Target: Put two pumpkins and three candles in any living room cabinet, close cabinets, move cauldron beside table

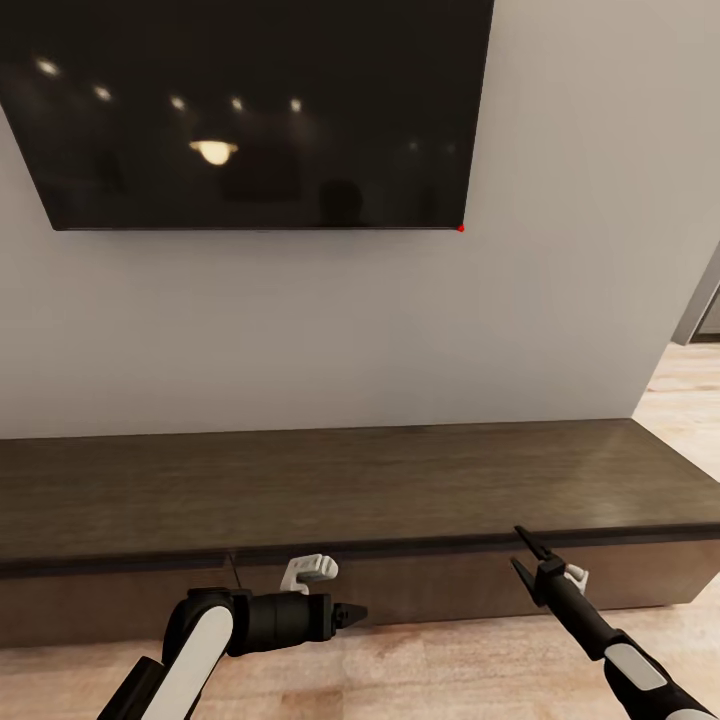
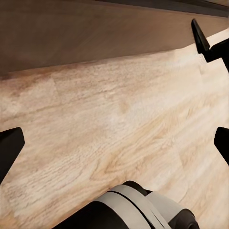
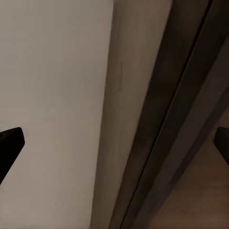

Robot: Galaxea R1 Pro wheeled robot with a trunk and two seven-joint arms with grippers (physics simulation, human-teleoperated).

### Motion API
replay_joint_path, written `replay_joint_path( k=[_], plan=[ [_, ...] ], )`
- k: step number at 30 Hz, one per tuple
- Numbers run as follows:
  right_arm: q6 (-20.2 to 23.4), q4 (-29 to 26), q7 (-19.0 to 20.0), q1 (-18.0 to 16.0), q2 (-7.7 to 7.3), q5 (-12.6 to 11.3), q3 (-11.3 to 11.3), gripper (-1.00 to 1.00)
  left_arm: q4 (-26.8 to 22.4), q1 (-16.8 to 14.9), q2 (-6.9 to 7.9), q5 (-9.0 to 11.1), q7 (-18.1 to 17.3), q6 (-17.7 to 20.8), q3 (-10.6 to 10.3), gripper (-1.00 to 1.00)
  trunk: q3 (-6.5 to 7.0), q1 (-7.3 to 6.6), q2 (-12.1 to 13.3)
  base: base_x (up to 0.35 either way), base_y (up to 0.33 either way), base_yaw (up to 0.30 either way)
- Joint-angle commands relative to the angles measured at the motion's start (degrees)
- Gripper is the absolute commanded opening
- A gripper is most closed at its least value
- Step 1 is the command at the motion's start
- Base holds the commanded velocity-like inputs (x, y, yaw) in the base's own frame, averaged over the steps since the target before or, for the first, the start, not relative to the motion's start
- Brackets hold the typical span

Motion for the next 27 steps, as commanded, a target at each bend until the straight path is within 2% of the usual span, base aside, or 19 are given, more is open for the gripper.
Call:
replay_joint_path(
  k=[1,27],
  plan=[
    [0.48,0.06,0.27,-0.03,-0.05,-0.43,0.02,1.0,-0.05,-0.04,0.04,0.42,0.43,0.12,-0.07,1.0,-0.05,-0.01,-0.02,0.0,0.0,0.0],
    [0.24,0.4,0.8,-0.03,-0.21,-0.92,-0.52,1.0,-0.03,-0.05,0.04,0.42,0.43,0.12,-0.11,1.0,-0.05,-0.01,-0.02,0.0,-0.03,0.0]
  ],
)
